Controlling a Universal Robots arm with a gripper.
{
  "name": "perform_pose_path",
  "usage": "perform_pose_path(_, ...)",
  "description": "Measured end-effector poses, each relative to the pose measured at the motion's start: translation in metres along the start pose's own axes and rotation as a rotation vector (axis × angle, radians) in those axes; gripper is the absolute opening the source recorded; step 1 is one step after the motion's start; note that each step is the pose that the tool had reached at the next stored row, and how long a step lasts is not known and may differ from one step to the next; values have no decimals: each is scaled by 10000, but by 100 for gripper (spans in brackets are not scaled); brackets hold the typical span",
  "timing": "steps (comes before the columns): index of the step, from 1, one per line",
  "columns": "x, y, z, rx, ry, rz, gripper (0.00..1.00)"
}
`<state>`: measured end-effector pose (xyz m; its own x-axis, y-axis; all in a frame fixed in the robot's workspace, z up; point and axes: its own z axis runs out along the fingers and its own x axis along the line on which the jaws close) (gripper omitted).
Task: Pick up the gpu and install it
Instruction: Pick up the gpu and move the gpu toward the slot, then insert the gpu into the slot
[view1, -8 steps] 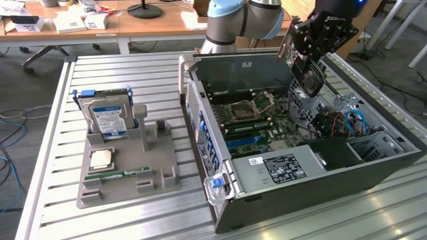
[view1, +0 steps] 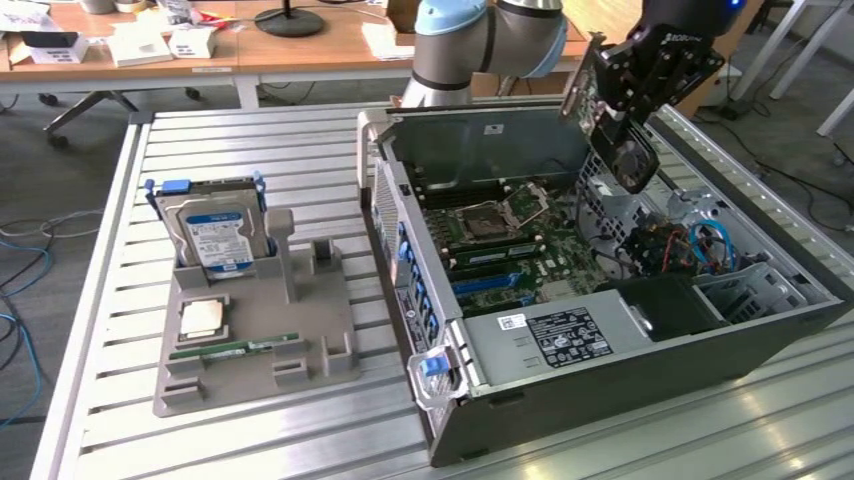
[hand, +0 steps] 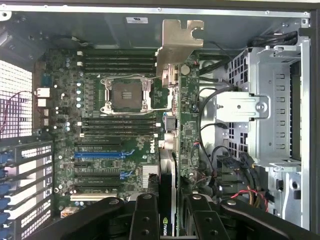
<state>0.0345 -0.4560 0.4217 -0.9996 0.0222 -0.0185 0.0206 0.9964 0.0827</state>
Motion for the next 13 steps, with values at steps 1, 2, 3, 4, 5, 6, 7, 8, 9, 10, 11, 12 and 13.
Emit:
perform_pose_path(1,-25,1,1,1,1,-1,26)
perform_pose_path(2,-40,1,2,1,0,-2,26)
perform_pose_path(3,-45,2,2,1,1,-3,26)
perform_pose_path(4,-44,2,2,1,0,-2,26)
perform_pose_path(5,-44,1,2,1,0,-2,26)
perform_pose_path(6,-44,1,2,1,0,-1,26)
perform_pose_path(7,-44,1,2,2,0,-2,26)
perform_pose_path(8,-44,1,2,1,0,-2,26)
perform_pose_path(9,-45,1,2,1,0,-2,26)
perform_pose_path(10,-44,1,2,1,0,-2,26)
perform_pose_path(11,-44,1,2,1,0,-2,26)
perform_pose_path(12,-44,1,2,1,0,-1,26)
perform_pose_path(13,-44,1,2,1,0,-2,26)
